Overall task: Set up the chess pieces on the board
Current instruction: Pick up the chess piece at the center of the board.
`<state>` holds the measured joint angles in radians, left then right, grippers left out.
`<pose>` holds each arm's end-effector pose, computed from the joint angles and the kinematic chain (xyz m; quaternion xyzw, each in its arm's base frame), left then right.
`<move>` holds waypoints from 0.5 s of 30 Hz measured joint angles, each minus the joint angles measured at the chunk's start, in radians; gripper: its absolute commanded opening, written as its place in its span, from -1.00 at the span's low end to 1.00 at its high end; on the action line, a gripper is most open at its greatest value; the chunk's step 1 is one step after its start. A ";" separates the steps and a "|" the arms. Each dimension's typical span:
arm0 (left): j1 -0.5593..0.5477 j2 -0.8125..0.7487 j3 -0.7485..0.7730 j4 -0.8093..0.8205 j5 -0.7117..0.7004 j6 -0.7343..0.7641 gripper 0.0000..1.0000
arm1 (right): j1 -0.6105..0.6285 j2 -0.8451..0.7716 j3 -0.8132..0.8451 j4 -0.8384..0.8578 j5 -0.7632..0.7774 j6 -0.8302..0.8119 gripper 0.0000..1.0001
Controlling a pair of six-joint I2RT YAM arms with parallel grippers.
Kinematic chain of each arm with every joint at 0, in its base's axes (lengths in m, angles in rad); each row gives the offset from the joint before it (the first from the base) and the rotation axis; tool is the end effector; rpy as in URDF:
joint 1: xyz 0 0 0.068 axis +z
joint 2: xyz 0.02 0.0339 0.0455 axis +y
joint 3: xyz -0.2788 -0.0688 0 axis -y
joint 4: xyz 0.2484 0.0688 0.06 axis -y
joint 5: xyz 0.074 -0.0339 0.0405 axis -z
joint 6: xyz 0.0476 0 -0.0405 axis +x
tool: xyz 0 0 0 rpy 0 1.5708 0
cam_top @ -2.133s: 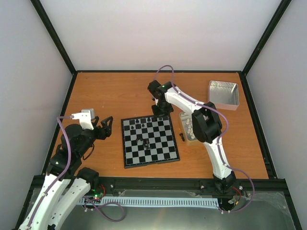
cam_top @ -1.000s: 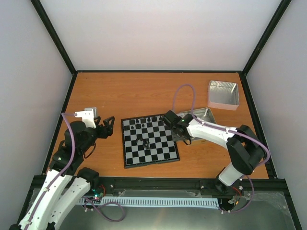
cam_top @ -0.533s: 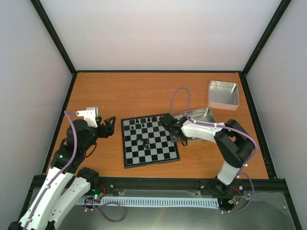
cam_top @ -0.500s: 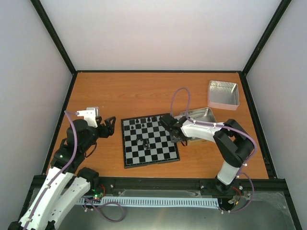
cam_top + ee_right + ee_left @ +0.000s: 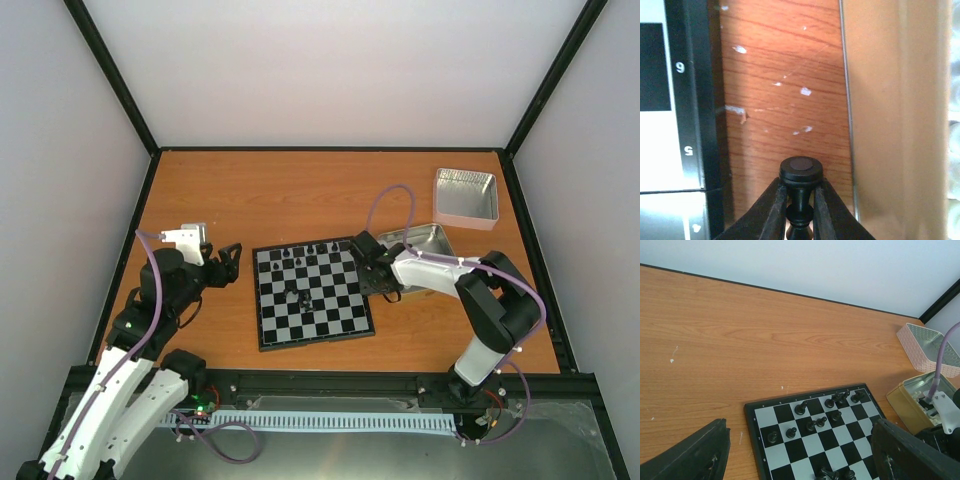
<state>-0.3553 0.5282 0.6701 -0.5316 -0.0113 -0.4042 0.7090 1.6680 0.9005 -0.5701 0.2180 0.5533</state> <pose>0.1212 -0.0444 0.3023 -0.0235 0.8303 -0.2020 0.5189 0.2309 0.1845 0.1445 -0.0642 0.9853 -0.0190 0.1571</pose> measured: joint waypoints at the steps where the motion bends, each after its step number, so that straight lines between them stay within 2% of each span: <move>1: 0.000 0.000 0.000 0.000 0.000 0.000 0.57 | -0.001 0.000 0.000 0.006 -0.011 -0.003 -0.82; 4: 0.000 0.000 0.000 0.000 0.001 0.000 0.57 | -0.002 -0.001 0.000 0.020 -0.025 -0.010 -0.92; 9: 0.000 0.003 0.000 0.002 0.027 0.000 0.57 | -0.002 -0.003 0.001 0.021 -0.019 -0.015 -0.92; 15: 0.000 0.039 -0.001 0.040 0.159 -0.018 0.59 | -0.002 -0.103 0.000 0.021 -0.058 -0.057 -0.90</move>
<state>-0.3553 0.5674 0.6693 -0.4919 0.1474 -0.4225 0.7074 1.5646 0.9005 -0.5495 0.1600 0.4961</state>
